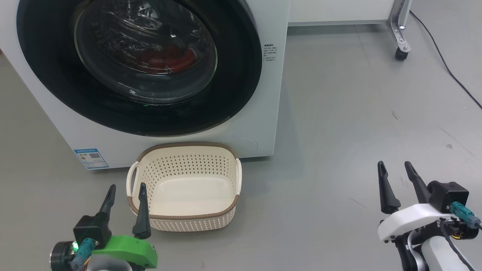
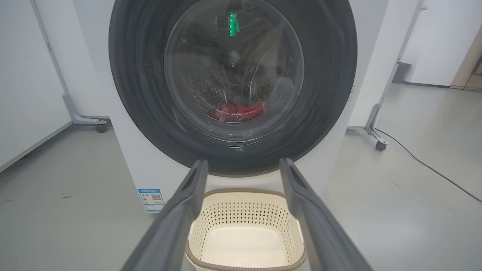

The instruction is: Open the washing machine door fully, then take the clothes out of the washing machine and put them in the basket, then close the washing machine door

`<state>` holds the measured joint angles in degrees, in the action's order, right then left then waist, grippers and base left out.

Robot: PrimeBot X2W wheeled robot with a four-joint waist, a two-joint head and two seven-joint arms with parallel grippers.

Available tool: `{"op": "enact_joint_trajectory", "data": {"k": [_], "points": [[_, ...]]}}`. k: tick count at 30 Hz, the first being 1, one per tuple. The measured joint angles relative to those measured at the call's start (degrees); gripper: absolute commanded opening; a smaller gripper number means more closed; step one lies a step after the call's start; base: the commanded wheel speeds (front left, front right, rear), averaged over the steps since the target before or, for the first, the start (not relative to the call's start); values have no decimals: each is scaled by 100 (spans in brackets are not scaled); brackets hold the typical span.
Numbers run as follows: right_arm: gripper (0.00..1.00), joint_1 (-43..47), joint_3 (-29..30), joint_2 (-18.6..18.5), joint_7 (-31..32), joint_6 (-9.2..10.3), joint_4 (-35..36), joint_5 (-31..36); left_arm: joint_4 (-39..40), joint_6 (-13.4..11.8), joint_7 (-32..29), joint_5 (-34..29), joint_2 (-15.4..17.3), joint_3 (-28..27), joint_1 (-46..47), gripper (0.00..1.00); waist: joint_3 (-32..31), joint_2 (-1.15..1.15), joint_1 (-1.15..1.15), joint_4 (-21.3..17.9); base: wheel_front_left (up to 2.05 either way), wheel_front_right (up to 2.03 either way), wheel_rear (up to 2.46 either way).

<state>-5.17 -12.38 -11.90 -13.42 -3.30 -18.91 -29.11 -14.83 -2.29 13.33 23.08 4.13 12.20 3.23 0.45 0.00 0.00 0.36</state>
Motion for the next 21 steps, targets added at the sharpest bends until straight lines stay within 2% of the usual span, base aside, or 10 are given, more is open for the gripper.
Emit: {"op": "enact_joint_trajectory", "data": {"k": [5,21], "points": [[100,-23,-53,-1,-78,45,-10,305,-78,-53,94,-285,-18,59,1,100,5,0,0,-14,0,0,0],[100,-23,92,80,-78,45,-34,371,-331,-147,94,-292,-98,-24,3,100,-1,0,0,-37,0,0,0]]}}
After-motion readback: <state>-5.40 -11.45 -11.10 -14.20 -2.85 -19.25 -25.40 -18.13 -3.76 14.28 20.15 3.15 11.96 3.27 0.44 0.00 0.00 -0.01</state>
